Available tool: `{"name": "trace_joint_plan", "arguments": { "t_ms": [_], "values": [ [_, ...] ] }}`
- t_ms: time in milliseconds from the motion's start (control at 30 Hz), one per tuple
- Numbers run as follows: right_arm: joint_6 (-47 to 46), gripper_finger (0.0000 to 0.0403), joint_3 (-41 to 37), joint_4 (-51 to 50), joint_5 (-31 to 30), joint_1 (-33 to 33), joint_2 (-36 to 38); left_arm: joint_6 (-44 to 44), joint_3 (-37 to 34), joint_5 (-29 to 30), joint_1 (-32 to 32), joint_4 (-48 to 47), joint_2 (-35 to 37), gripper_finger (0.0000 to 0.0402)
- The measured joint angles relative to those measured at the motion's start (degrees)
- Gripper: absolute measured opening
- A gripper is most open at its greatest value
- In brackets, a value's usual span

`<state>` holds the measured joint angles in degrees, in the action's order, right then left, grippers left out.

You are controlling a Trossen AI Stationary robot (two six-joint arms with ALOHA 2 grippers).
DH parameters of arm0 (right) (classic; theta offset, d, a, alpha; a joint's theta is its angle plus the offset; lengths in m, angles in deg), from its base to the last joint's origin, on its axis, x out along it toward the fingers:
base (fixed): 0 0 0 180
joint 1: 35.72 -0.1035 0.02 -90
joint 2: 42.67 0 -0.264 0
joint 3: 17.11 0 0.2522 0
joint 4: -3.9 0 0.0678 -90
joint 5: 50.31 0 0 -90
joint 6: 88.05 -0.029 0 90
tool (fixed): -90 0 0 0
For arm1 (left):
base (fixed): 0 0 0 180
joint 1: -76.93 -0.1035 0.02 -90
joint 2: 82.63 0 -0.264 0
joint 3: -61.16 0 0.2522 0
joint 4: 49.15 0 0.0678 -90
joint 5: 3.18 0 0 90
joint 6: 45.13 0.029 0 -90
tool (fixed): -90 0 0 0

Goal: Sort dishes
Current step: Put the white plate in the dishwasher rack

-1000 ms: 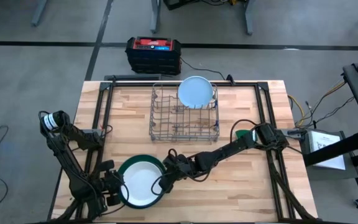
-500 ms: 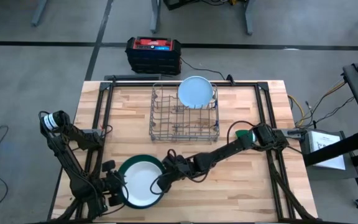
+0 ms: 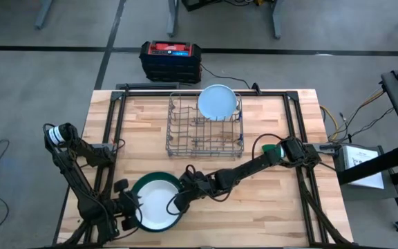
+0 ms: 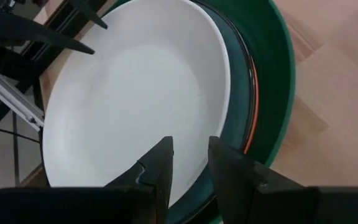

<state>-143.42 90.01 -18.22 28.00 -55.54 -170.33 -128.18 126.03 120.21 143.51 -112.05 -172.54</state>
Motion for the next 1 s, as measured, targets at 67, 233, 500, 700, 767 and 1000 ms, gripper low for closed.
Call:
{"name": "trace_joint_plan", "arguments": {
  "t_ms": [67, 233, 500, 700, 767, 1000],
  "values": [
    [0.0, 0.0099, 0.0, 0.2, 0.0, 0.0, -0.3, 0.0, -0.7, -0.3, 0.0, 1.2, 0.0, 0.0116],
    [-1.1, 0.0115, -0.1, 0.6, 0.3, 0.0, -1.5, -0.7, -4.0, 1.3, 0.0, 7.8, 0.0, 0.0116],
    [-0.8, 0.0122, 0.0, 2.2, 0.2, 0.4, -1.8, -1.6, -7.1, 4.6, -0.1, 13.9, 0.1, 0.0116],
    [-0.6, 0.0078, -0.1, 2.6, -0.1, 1.1, -1.8, -1.5, -7.4, 5.4, -0.1, 14.1, 0.0, 0.0116],
    [-0.5, 0.0052, -0.1, 2.7, -0.4, 1.4, -1.8, -1.4, -7.3, 6.5, -0.1, 14.0, 0.0, 0.0116],
    [0.9, 0.0008, -0.1, 2.7, -0.9, 2.0, -1.9, 1.0, -5.6, 13.7, -0.1, 12.8, 0.0, 0.0116]
  ]
}}
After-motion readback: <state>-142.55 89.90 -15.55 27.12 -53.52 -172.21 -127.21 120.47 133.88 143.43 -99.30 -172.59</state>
